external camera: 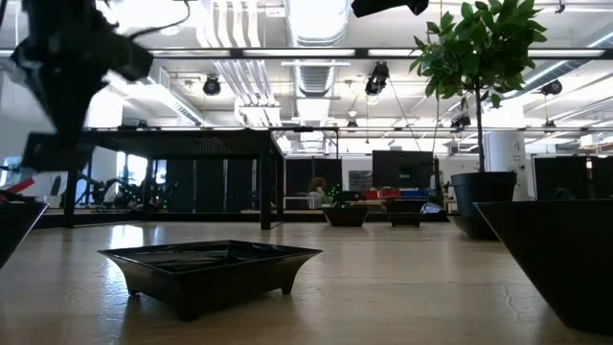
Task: Pick & Place Mini shaped plates
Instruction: Put the square plate on the shelf
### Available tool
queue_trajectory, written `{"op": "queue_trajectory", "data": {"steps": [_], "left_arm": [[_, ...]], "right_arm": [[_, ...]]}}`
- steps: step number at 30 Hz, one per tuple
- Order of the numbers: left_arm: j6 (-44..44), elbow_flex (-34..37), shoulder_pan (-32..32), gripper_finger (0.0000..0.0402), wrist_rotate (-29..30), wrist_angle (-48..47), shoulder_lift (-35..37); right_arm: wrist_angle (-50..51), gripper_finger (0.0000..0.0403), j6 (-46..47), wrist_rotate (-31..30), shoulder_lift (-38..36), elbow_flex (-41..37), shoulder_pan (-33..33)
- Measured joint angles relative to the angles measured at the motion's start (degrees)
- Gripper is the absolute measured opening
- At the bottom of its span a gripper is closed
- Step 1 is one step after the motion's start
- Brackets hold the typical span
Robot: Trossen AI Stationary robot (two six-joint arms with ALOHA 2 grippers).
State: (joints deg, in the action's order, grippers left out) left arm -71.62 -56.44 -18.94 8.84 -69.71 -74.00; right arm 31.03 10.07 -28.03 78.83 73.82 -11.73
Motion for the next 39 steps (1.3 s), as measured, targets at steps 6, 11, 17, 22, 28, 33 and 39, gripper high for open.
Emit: {"op": "queue_trajectory", "data": {"steps": [6,11,17,22,28,33,39], "left_arm": [[9.3,-7.2,0.0,0.0,4.9,-0.8,0.0],[16.4,-13.2,0.1,0.0,9.1,-1.2,0.0],[28.9,-19.8,1.7,0.0,16.2,-3.3,0.0],[44.8,-21.6,6.3,0.0,18.3,-4.5,0.0],[60.9,-19.7,13.1,0.0,22.2,-4.3,0.0],[69.2,-17.2,17.5,0.0,23.7,-2.8,-0.2],[73.5,-14.4,22.2,0.0,23.7,-0.5,-1.6]], "right_arm": [[0.0,0.0063,0.0,0.0,0.0,0.0,0.0],[0.0,0.0063,0.0,0.0,0.0,0.0,0.0],[0.0,0.0063,0.0,0.0,0.0,0.0,0.0],[0.0,0.0063,0.0,0.0,0.0,0.0,0.0],[0.0,0.0063,0.4,0.0,0.0,0.0,0.0],[0.0,0.0063,0.4,0.0,0.0,0.0,0.0],[0.0,0.0063,0.4,0.0,0.0,0.0,0.0]]}}
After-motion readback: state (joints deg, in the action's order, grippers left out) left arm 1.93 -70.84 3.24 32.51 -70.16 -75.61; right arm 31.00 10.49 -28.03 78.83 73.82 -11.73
